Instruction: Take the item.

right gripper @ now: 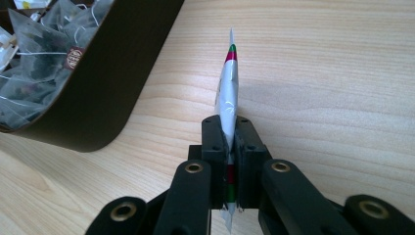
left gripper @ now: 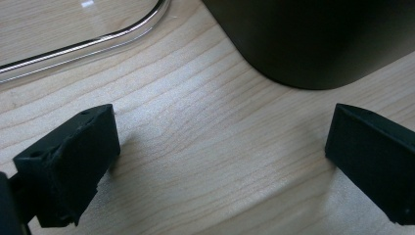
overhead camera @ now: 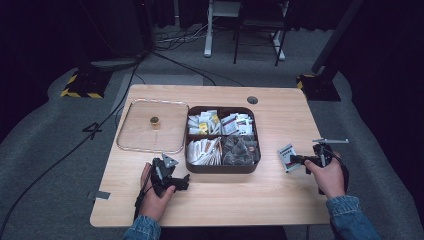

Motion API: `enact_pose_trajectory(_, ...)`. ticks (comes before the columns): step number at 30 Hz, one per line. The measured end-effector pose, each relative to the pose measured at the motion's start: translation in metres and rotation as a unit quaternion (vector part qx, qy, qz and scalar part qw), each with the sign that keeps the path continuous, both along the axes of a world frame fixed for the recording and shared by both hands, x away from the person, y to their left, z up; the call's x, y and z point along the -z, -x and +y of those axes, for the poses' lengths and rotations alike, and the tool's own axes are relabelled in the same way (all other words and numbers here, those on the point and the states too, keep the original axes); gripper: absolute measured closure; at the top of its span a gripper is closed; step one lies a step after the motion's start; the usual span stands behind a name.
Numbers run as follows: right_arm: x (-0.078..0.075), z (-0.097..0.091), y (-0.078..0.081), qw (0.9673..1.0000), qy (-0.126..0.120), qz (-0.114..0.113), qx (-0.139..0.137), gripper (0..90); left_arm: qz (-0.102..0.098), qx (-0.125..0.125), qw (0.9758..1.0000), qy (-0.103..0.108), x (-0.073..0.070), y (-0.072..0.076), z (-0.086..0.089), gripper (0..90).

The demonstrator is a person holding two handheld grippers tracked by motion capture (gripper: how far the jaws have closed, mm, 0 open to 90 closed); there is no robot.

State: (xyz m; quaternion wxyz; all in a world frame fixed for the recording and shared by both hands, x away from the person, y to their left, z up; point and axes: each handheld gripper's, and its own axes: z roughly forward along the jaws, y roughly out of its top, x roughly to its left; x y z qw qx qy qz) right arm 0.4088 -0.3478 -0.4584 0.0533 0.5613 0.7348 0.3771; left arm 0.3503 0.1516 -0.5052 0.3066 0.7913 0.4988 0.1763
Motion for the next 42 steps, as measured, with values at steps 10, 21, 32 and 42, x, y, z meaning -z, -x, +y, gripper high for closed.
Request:
enact_pose_trajectory(10,0.008,-0.004,-0.001,0.9995,0.020,-0.009,0.021,61.7,0.000,0.000,1.0000,0.000,0.000,0.000,0.000,0.1)
enact_pose_trajectory(21,0.008,-0.014,0.000,0.9952,0.068,-0.054,0.046,47.2,0.000,0.000,1.0000,0.000,0.000,0.000,0.000,0.1)
enact_pose_trajectory(32,-0.005,-0.008,0.008,0.9961,0.044,-0.072,0.026,47.2,-0.001,-0.001,1.0000,0.000,0.000,0.000,0.000,0.1)
enact_pose_trajectory(42,-0.033,0.015,0.027,0.9943,0.028,-0.099,-0.029,46.2,-0.003,-0.002,1.0000,-0.001,0.000,0.005,0.001,0.6)
